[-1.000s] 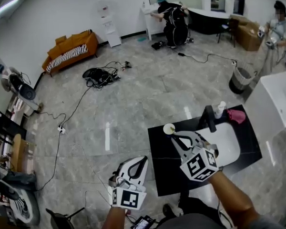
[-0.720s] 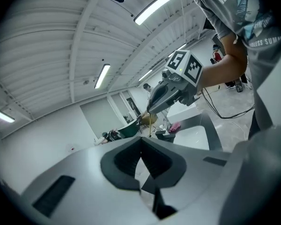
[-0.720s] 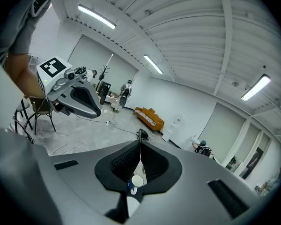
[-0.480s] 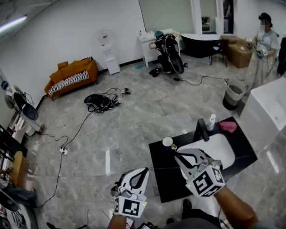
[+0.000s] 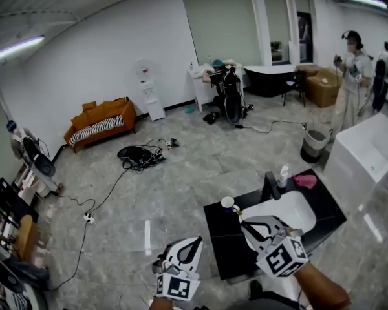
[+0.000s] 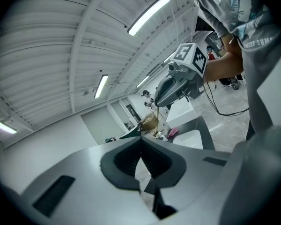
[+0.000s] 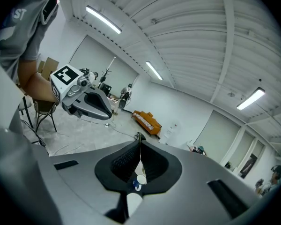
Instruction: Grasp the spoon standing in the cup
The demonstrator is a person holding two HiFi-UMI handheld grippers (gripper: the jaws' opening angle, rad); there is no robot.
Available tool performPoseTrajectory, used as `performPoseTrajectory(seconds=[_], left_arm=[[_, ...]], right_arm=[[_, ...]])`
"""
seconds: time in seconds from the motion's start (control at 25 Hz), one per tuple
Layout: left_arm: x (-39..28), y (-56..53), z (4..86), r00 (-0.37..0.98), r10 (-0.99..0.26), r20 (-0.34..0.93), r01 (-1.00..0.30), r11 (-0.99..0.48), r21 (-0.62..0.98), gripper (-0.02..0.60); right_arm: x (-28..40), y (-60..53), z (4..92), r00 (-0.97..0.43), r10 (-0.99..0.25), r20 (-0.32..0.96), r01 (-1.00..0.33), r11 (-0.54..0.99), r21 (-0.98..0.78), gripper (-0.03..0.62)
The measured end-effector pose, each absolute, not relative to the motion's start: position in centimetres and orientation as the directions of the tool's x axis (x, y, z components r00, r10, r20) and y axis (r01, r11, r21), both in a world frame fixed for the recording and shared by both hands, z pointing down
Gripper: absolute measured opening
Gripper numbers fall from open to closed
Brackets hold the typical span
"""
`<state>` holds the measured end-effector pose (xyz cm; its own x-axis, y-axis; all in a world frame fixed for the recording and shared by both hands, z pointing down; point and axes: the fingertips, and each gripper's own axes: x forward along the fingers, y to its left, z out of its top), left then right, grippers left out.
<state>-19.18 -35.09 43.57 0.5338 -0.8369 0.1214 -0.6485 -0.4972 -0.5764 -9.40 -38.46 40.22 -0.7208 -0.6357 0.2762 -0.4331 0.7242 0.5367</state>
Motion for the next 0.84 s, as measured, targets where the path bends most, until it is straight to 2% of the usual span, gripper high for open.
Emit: performPoseTrajectory(seconds=[0.84], left_arm=[[-17.4, -32.5, 43.7, 0.544, -0.830, 0.121, -0.629, -0.499, -0.597, 0.002]], right_arm=[[-7.0, -35.7, 41.0, -0.713, -0.647, 0.270, -0.448, 0.717, 0.534, 0.034]])
